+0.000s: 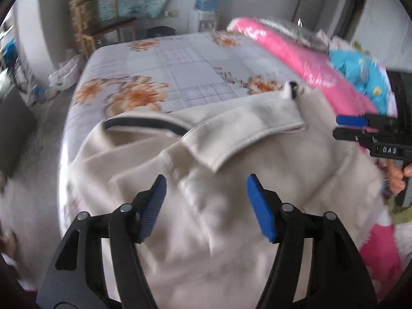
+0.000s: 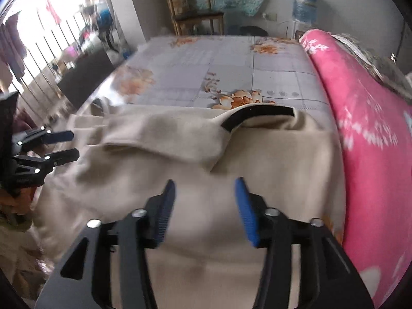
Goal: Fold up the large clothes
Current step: 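Open both tools and release the jacket, then close the left tool on the folded sleeve edge of the jacket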
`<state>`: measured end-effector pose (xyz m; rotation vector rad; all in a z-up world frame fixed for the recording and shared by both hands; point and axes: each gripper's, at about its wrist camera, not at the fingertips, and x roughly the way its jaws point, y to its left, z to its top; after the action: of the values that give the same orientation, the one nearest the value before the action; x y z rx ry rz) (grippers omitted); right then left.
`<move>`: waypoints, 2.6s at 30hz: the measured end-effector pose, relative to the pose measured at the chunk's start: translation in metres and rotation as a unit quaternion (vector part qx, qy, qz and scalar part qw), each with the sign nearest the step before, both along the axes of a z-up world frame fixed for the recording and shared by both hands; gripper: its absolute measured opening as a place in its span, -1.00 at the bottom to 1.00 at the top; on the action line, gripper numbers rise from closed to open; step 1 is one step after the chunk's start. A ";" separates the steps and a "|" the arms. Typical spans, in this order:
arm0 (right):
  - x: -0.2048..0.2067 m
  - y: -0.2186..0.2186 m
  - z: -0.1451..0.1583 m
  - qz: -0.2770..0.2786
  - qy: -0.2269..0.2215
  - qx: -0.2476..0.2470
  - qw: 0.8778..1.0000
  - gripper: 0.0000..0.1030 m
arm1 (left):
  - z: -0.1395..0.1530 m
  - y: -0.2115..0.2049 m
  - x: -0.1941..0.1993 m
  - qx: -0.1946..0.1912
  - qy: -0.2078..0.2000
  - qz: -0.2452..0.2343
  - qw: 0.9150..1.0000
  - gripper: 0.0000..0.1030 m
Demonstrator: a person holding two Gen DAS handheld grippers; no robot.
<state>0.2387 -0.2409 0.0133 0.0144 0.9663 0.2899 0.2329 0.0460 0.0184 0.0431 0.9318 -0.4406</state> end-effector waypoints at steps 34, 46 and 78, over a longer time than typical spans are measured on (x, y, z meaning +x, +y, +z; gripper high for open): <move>-0.116 0.035 -0.071 -0.023 0.013 0.006 1.000 0.59 | -0.060 0.099 -0.129 -0.101 -0.005 0.136 0.986 -0.41; -0.117 0.035 -0.072 -0.021 0.008 0.012 1.000 0.63 | -0.050 0.055 -0.133 -0.030 -0.061 0.089 0.994 -0.32; -0.091 -0.091 -0.047 -0.145 -0.019 0.012 0.989 0.20 | -0.063 0.027 -0.122 0.169 -0.038 0.182 0.968 -0.36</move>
<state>0.1475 -0.3315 -0.0336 0.1702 0.9090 0.0344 0.1114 0.0730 -0.0443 0.1945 0.9071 0.0621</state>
